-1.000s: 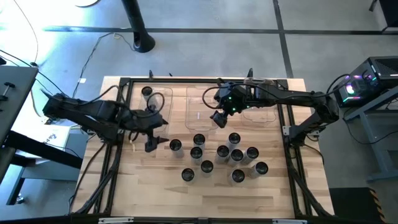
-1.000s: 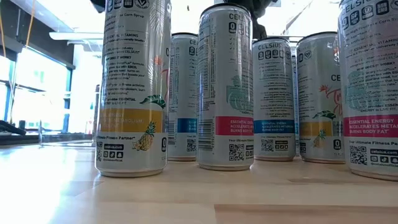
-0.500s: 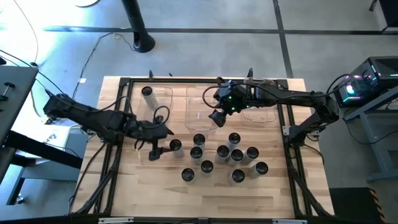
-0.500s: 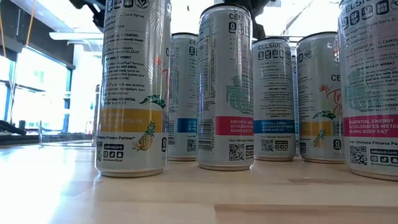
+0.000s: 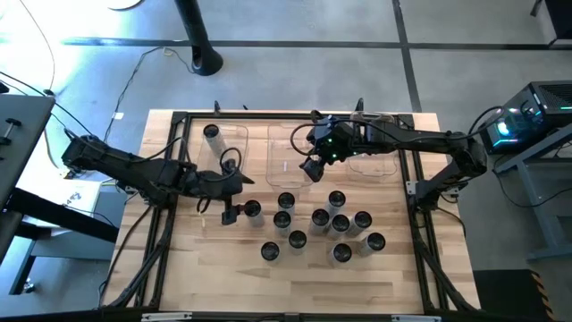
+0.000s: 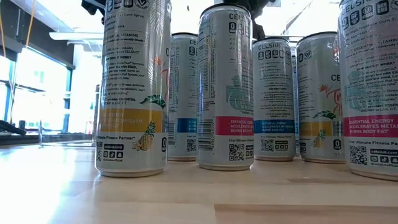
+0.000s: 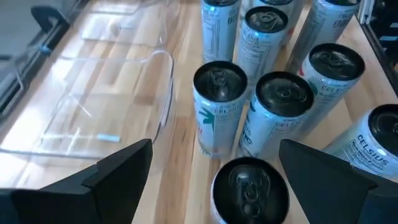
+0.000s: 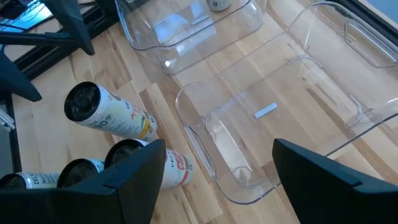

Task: Sort soda cans
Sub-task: Put the white-yellow soda can into the top left transparent bin

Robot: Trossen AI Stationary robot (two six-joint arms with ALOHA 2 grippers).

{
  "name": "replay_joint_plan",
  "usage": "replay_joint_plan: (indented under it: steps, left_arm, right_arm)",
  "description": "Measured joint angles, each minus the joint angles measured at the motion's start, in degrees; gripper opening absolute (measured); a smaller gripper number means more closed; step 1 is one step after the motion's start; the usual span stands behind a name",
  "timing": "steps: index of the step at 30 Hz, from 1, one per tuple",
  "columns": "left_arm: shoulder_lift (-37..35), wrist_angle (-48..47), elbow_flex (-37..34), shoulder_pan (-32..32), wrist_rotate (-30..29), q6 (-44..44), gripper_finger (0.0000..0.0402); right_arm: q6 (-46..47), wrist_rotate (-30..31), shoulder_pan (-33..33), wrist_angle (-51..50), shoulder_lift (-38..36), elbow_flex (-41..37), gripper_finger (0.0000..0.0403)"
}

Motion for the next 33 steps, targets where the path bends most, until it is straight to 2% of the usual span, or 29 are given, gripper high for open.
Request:
replay_joint_plan:
  steps: [3,7,16,33]
  left_arm:
    - [0.0,-1.1,0.0,0.0,0.0,1.9,0.0346]
    - [0.3,-3.0,0.0,0.0,2.6,-0.2,0.0346]
    - [5.0,-3.4,0.0,-0.2,6.5,-1.1,0.0346]
    - [8.5,-3.3,0.0,-0.3,5.6,-3.8,0.0346]
  right_arm:
    - [0.0,0.0,0.0,0.0,0.3,0.0,0.0291]
    - [0.0,0.0,0.0,0.1,0.7,0.0,0.0291]
    - [0.6,-0.1,0.0,0.2,0.9,0.0,0.0291]
    - [0.0,-0.1,0.0,0.2,0.9,0.0,0.0291]
